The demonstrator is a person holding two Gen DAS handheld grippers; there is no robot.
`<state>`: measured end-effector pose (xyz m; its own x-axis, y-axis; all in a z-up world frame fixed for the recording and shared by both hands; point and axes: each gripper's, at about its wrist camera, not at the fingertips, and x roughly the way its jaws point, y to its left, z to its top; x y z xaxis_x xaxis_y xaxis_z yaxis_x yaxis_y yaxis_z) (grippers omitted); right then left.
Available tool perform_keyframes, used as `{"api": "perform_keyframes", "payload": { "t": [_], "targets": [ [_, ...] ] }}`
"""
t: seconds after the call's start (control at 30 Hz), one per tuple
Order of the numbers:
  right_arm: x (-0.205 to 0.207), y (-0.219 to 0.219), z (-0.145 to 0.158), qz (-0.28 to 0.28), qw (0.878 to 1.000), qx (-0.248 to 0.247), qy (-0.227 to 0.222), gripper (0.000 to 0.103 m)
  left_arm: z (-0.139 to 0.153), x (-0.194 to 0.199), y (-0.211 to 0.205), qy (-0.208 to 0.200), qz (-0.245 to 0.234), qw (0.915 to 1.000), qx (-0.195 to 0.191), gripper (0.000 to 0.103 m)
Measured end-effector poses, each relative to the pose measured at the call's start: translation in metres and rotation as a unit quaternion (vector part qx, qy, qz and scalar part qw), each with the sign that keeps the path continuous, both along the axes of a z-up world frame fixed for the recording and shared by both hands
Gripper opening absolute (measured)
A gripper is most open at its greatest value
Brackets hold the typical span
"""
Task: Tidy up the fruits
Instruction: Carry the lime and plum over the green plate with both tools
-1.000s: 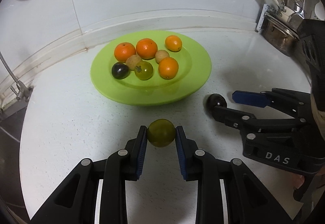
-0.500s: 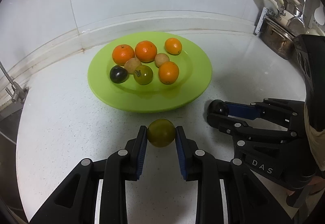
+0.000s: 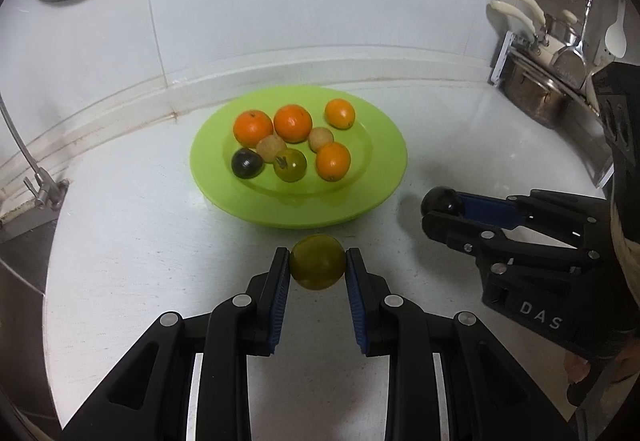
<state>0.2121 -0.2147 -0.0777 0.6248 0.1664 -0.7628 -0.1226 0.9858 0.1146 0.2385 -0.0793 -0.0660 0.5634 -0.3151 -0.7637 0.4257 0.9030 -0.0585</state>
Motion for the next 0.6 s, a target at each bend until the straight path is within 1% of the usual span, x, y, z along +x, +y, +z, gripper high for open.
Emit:
{"api": "perform_keyframes", "payload": {
  "t": [0.27,0.47,0.6],
  "targets": [
    [-0.012,0.009,0.034,-0.003,0.999,-0.013,-0.041,0.029,0.020,-0.003,0.011,-0.021,-0.005,0.9997,-0.011,0.028],
    [-0.014,0.015,0.054,-0.005,0.998,-0.013,-0.066,0.029,0.040,-0.002,0.014,-0.045,-0.014,0.9988,-0.014,0.028],
    [-0.011,0.015,0.064,-0.009,0.997,-0.014,-0.081,0.029,0.051,0.003,0.015,-0.054,-0.021,0.9982,-0.020,0.028]
  ]
}}
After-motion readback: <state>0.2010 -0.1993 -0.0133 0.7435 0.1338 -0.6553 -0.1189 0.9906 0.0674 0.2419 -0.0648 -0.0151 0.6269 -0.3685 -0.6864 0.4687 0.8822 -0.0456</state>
